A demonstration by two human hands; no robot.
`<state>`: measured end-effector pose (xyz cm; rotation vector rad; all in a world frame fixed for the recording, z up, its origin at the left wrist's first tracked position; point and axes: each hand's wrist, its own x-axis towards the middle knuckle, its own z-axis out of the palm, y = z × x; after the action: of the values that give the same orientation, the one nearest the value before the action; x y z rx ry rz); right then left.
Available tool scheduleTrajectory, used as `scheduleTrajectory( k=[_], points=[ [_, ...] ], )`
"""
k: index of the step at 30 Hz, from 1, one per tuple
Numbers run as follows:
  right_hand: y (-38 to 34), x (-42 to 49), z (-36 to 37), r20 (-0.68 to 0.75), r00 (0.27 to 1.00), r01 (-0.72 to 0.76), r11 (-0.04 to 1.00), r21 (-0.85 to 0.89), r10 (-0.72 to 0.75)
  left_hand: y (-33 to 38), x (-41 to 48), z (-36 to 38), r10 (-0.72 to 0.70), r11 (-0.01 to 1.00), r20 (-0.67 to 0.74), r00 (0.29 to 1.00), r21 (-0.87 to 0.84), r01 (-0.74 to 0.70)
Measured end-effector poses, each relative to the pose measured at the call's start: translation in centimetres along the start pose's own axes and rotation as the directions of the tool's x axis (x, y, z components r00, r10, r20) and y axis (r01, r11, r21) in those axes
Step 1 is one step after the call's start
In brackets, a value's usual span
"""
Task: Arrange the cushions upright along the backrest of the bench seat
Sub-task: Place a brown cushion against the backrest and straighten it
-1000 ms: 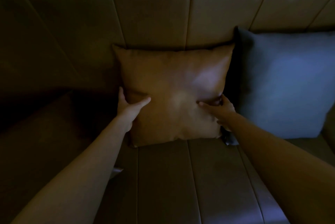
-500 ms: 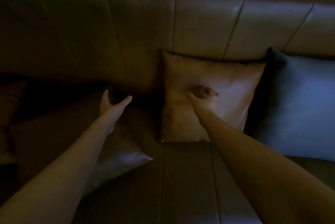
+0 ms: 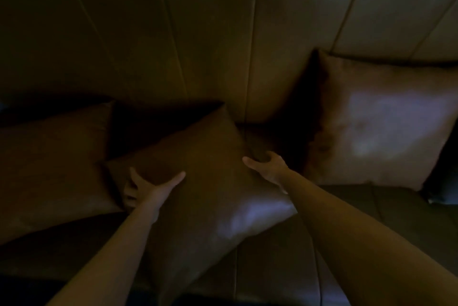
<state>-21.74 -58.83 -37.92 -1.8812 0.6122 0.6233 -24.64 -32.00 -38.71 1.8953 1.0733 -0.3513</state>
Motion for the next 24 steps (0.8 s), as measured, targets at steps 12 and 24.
scheduleTrajectory(
  k=[12, 24],
  points=[
    [-0.5, 3.1, 2.8, 0.055, 0.995, -0.089, 0.996, 0.007, 0.089, -2.6, 5.3, -2.7, -0.254, 0.91, 0.138, 0.957, -0.302, 0.285],
    [0.6, 0.3, 0.0, -0.06, 0.997, -0.028, 0.982, 0.188, 0.04, 1.9, 2.4, -3.1, 0.197, 0.908, -0.04, 0.98, -0.369, -0.198]
  ],
)
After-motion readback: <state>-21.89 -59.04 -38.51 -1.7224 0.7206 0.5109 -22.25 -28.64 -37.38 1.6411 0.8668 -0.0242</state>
